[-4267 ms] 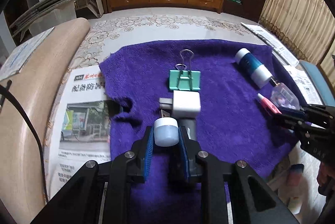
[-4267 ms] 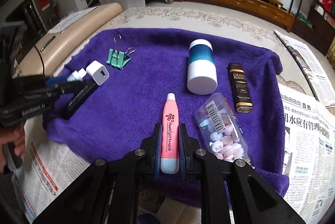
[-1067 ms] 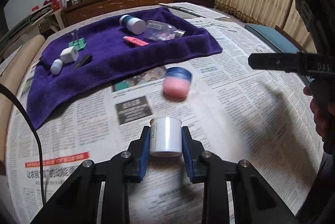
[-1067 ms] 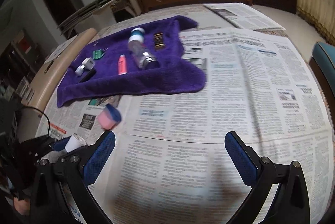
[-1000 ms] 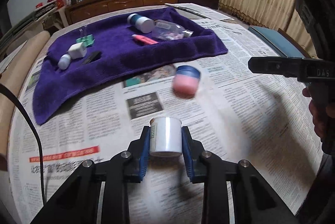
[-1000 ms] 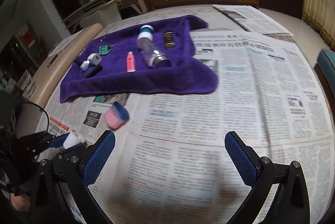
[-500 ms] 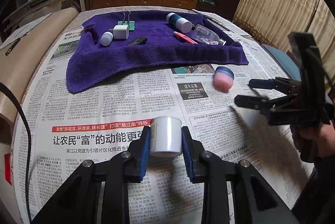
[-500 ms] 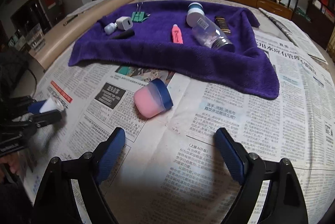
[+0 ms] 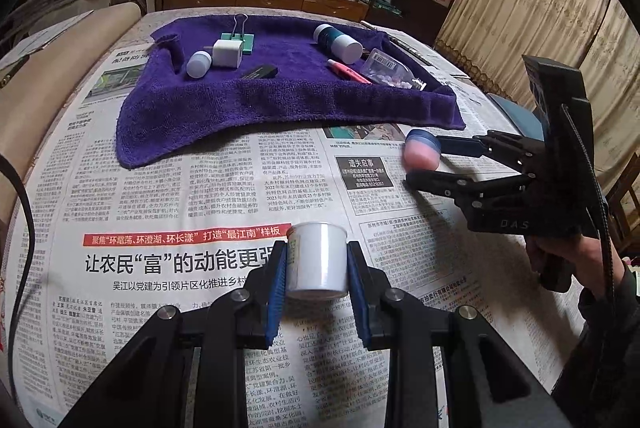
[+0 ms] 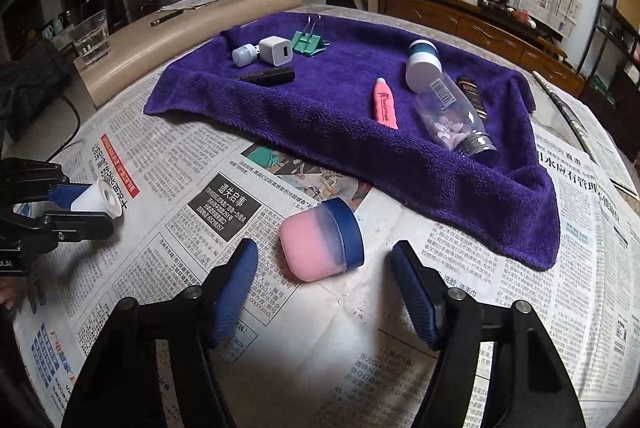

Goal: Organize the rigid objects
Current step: 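Grasp the pink-lidded jar with the right tool, then place the white cylinder and pink jar on the towel with both tools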

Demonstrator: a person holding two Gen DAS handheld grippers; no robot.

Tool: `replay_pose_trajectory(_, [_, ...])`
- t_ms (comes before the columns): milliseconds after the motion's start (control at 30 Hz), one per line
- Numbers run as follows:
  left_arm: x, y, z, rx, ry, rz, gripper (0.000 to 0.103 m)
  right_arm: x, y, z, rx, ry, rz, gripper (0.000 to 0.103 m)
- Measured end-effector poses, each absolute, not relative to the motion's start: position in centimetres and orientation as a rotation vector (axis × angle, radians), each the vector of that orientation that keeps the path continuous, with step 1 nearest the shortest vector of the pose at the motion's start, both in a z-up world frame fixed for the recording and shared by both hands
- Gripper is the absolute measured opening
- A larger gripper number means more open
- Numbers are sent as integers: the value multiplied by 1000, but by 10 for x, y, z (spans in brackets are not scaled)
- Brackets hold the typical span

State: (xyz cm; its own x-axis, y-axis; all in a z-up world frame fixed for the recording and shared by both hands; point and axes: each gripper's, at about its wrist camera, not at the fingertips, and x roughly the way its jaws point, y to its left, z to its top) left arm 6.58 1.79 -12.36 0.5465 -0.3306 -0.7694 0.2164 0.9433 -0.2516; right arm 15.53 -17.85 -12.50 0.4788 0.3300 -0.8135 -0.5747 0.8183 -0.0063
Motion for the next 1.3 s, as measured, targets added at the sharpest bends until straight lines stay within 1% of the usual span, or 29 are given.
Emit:
replay_pose_trajectory(33, [66, 18, -125, -136, 941, -329, 27, 156, -179, -124, -295, 913, 558, 54])
replay_pose_trajectory(100, [66, 18, -125, -137, 939, -332, 27, 157, -178, -124, -290, 909, 560, 46])
replay_pose_trajectory(133, [67, 18, -125, -136, 940, -332, 27, 158, -178, -124, -291, 911, 560, 40])
replay_pose_trajectory(167, [67, 17, -125, -135, 943, -333, 27, 157, -177, -123, -293, 913, 560, 39])
replay_pose_trajectory(533, [66, 21, -120, -144, 946, -312, 27, 148, -185, -121, -245, 944, 518, 39])
replay_pose_trajectory(800, [73, 22, -102, -148, 930, -313, 27, 149, -217, -112, -62, 953, 503, 38])
replay_pose_trajectory(1100, [110, 16, -77, -119, 917, -313, 27, 170, -230, -88, -16, 927, 489, 38])
replay_pose_trajectory(1300, [149, 33, -66, -110, 911, -266, 27, 203, -213, -69, -20, 902, 523, 39])
